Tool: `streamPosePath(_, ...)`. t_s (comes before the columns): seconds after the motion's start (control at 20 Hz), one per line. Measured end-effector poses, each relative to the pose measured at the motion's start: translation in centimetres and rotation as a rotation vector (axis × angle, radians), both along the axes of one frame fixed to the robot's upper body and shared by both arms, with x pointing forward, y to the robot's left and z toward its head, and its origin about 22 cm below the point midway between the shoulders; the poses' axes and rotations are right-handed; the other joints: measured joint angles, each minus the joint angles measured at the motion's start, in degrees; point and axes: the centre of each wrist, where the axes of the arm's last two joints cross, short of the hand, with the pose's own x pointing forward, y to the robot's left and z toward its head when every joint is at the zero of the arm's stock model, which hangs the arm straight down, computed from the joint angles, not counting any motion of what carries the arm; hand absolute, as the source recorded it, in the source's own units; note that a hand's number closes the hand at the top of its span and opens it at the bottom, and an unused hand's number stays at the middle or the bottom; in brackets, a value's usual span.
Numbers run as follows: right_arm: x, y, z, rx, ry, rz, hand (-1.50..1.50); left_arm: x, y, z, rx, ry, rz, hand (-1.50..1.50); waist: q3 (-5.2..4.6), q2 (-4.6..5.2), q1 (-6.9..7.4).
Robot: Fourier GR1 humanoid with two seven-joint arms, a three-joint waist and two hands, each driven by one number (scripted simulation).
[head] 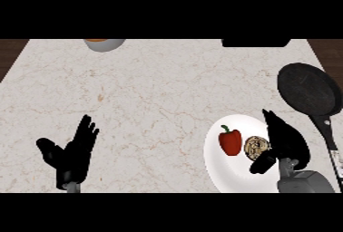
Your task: Pick the cupcake from the plate and place it in the pan
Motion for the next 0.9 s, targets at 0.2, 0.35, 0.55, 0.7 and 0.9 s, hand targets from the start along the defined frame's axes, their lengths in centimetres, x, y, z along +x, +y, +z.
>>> streamPosePath(0.2, 0.1, -0.6, -2.1, -0.012, 0.017, -0.011, 1.50, 0.2, 0.0, -0.3, 0.002, -0.004, -0.005, 0.00, 0.03, -0.03, 0.01)
streamPosePath(0.35, 0.1, -0.8, -3.0, 0.014, -0.001, 0.030, 1.50, 0.1, 0.4, 0.3, -0.003, 0.000, 0.001, 0.00, -0.08, 0.05, 0.04)
streamPosePath(0.55, 0.8, -1.4, -3.6, 0.001, -0.058, 0.102, 1.50, -0.1, 0.0, 0.1, -0.003, 0.000, -0.005, 0.00, -0.39, -0.18, 0.06)
streamPosePath(0.7, 0.7, -1.0, -4.0, -0.010, -0.086, 0.121, 1.50, 0.1, 0.1, 0.0, 0.004, -0.004, -0.003, 0.00, -0.52, -0.35, 0.01)
streamPosePath(0.9, 0.6, -0.8, -4.1, -0.012, -0.098, 0.163, 1.50, -0.2, -0.4, -0.2, 0.003, -0.003, -0.001, 0.00, -0.51, -0.35, -0.04)
